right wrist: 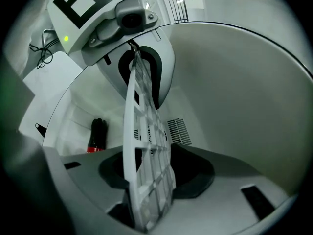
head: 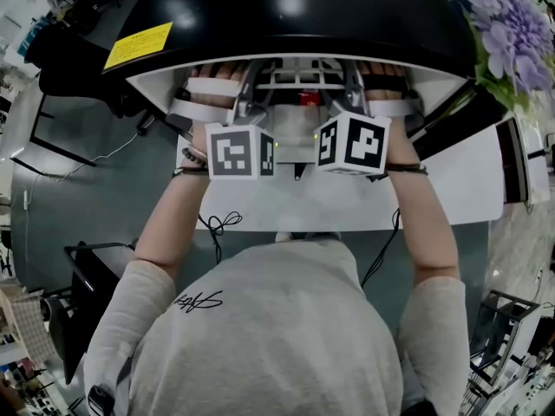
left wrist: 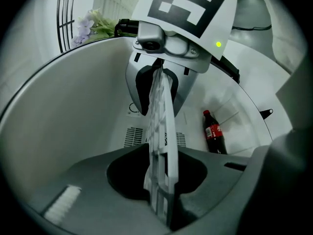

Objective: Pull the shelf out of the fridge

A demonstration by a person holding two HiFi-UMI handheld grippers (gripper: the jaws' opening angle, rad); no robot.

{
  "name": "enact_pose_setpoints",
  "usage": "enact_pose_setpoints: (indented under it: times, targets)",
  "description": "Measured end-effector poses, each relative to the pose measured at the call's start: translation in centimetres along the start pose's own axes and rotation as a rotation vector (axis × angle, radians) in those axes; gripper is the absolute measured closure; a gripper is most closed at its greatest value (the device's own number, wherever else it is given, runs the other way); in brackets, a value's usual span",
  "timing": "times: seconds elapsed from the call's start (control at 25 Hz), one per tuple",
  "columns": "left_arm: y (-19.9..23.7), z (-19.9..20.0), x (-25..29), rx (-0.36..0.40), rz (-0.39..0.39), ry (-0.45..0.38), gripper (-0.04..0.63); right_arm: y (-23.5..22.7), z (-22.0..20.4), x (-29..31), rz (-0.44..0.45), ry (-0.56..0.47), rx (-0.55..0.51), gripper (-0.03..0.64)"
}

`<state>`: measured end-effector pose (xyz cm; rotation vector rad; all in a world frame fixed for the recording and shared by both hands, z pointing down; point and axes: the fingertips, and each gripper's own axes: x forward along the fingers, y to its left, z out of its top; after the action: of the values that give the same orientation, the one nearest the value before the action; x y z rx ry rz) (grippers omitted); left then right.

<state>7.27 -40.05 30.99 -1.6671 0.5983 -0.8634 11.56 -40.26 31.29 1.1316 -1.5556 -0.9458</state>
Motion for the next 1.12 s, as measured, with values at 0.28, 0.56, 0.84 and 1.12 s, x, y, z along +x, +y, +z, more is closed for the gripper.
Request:
enact_pose_setpoints:
  times: [0.28,0.56,0.84,1.12]
  targets:
    - [-0.26,-0.01,0.06,-0.008,0.002,-0.006,0.551,0.43,-0.18,0.15,-0.024,0.021,-0.101,0.526]
    - [-0.32,0.03,0.1,-0.011,0.004,-0.008,0.554,0.3,-0.28,0.2,-0.043,0.026,-0.107,0.546]
    - [-0.39,0.11,0.24,-0.026,-0.005,-0.007,0.554,-0.01,-0.52,0.2,-0.055,0.036,-0.093,0.568]
    - [-0.7,0.41,-0.28,-0.042,-0.022,-0.005,0.554,0.3,-0.44,-0.43,-0.035,0.036,-0.073,0.568]
